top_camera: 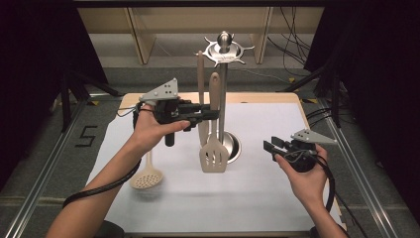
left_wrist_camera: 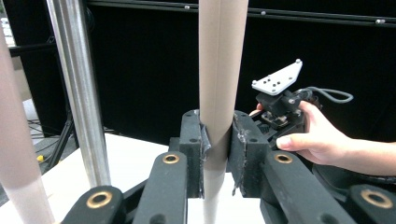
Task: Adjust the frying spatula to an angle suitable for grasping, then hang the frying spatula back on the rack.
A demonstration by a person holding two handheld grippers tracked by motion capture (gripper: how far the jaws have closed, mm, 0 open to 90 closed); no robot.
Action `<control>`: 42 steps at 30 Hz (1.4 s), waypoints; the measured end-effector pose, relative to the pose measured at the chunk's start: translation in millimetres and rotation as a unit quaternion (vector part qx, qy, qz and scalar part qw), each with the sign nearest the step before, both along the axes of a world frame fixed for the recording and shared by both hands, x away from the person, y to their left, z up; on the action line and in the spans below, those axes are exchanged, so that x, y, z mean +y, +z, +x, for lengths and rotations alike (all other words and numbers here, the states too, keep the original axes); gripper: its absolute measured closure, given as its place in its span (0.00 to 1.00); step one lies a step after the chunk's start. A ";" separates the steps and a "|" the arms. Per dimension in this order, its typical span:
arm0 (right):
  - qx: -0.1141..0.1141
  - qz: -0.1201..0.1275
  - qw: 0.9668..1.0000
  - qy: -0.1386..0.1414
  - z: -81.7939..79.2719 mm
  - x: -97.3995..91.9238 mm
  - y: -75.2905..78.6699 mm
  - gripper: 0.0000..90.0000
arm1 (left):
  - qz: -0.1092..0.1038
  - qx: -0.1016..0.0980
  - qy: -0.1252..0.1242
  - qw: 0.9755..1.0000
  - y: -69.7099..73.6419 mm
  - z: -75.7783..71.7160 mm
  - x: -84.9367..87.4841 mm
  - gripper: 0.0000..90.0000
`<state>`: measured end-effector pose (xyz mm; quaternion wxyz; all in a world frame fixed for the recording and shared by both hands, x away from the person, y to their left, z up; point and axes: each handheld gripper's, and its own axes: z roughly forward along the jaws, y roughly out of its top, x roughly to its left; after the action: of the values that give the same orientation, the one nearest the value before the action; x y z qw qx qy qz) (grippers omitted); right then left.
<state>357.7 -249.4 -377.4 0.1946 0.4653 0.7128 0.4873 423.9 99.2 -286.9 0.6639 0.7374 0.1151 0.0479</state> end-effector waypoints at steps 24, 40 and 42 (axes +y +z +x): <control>0.015 -0.001 1.000 -0.007 6.7 -14.1 -7.5 0.68 | 0.005 0.009 -0.021 1.000 9.8 2.0 7.2 0.84; 0.002 0.001 1.000 -0.018 4.7 -20.6 -7.7 0.68 | 0.010 0.014 -0.038 0.999 10.3 10.6 6.7 0.84; -0.004 -0.003 1.000 -0.013 5.7 -21.0 -6.9 0.68 | 0.011 0.016 -0.040 0.999 10.9 12.9 6.5 0.84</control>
<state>363.4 -270.5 -384.4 0.2057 0.4720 0.7075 0.4841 436.8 105.7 -276.0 0.6555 0.7490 0.0958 0.0108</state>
